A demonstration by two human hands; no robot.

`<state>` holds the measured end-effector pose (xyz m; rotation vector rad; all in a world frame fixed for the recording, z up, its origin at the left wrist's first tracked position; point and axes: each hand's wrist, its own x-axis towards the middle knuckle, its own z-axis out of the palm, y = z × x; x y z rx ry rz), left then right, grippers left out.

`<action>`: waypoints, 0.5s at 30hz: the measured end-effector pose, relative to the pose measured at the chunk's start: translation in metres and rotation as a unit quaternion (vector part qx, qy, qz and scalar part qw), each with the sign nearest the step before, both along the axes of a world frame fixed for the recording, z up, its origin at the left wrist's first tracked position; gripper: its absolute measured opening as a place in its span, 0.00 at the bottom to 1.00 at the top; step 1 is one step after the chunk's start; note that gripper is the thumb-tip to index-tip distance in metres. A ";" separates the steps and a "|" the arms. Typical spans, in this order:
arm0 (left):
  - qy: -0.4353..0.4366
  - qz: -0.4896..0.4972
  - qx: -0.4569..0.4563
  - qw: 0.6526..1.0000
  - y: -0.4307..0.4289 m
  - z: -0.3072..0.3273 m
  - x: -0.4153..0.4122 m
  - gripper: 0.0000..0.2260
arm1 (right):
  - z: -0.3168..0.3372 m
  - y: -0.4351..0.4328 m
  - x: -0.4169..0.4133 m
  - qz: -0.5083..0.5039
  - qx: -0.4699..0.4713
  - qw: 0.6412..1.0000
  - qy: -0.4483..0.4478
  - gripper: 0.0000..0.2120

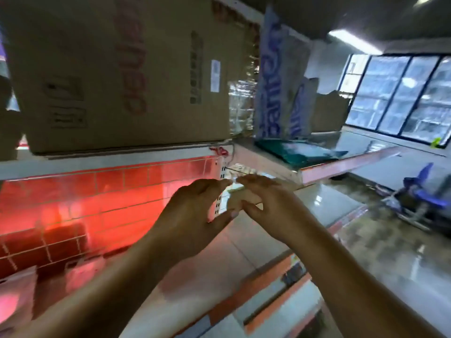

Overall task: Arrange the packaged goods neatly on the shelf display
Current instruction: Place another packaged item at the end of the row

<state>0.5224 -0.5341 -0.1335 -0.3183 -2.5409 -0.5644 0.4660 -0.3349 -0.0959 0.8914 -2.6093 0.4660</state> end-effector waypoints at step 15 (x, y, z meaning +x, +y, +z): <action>0.067 -0.078 -0.002 0.995 0.302 0.097 -0.082 0.28 | 0.074 0.350 -0.010 -0.144 -0.023 0.986 0.084 0.24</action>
